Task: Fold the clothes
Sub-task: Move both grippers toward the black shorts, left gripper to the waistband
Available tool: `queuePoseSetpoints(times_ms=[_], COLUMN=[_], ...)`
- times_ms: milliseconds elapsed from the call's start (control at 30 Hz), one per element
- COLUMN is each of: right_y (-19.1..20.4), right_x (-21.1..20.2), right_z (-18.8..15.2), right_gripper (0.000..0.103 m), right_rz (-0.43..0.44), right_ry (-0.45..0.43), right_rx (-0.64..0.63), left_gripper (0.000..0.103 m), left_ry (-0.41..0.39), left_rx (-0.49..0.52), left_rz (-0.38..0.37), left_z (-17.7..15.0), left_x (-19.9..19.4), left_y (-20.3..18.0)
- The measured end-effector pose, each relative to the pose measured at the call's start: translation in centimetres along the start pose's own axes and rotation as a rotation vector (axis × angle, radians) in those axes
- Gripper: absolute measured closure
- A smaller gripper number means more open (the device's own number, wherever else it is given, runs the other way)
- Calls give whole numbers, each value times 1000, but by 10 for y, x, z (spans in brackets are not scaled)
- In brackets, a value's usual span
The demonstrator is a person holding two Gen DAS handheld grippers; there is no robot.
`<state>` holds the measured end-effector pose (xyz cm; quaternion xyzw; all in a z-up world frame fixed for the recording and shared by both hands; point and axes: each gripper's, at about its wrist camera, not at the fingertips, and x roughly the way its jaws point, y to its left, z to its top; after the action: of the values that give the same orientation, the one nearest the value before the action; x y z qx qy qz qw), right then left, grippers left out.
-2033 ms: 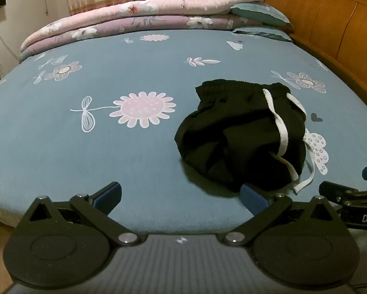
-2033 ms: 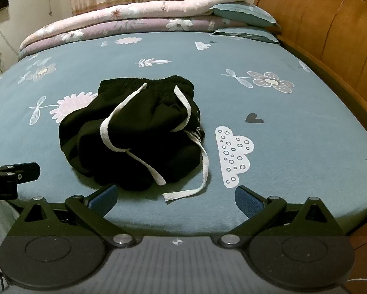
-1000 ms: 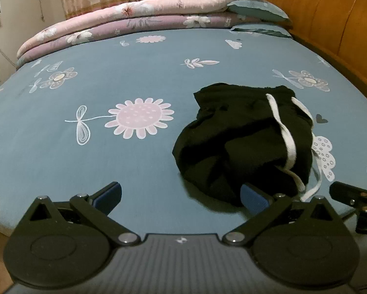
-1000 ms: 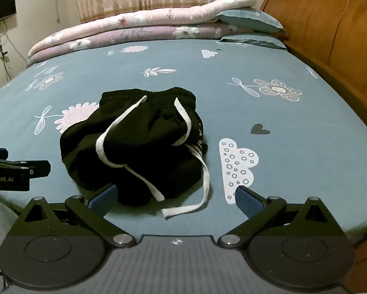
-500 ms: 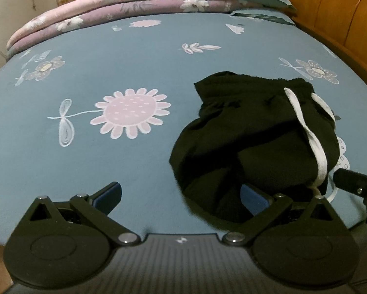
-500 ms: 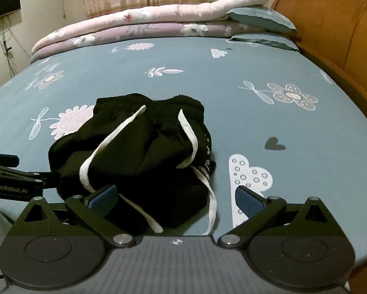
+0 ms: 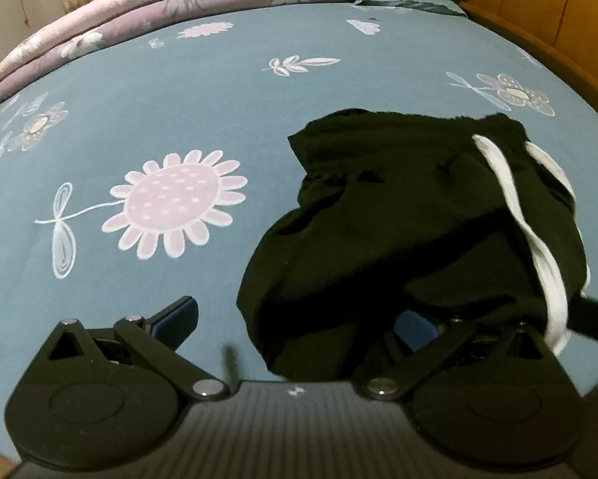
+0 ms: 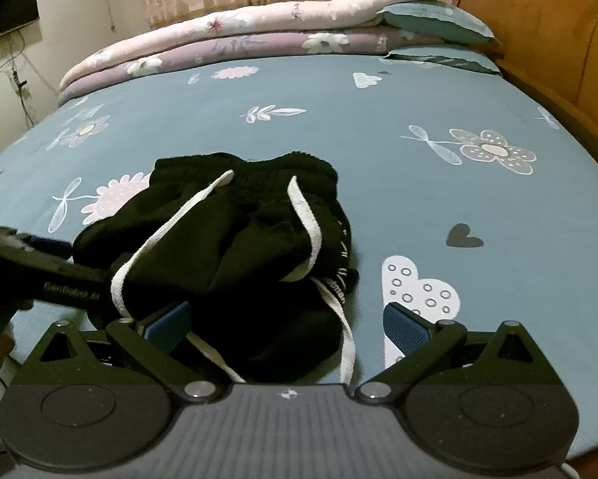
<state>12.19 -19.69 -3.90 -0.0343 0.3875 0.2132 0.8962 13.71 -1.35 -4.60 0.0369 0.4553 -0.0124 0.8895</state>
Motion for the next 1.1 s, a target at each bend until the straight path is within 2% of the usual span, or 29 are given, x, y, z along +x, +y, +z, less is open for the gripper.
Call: queuePoseSetpoints(times_ms=[167, 333, 600, 900, 1000, 1100], right_y=[6, 15, 24, 18, 8, 10], right_x=[11, 20, 45, 57, 57, 52], right_z=[8, 18, 6, -8, -14, -16], right_gripper=[0, 0, 0, 0, 0, 0], right_rz=[16, 48, 119, 161, 199, 191], right_ry=[3, -33, 23, 23, -5, -11], right_rx=[-16, -49, -58, -82, -80, -95], left_gripper=[0, 0, 0, 0, 0, 0], left_ry=[-17, -34, -49, -38, -46, -59], left_rx=[-7, -19, -101, -148, -122, -82], left_rz=[-7, -20, -127, -214, -215, -207], left_z=[16, 27, 8, -2, -1, 1], left_x=[11, 20, 29, 35, 31, 24], left_y=[8, 13, 32, 45, 44, 42])
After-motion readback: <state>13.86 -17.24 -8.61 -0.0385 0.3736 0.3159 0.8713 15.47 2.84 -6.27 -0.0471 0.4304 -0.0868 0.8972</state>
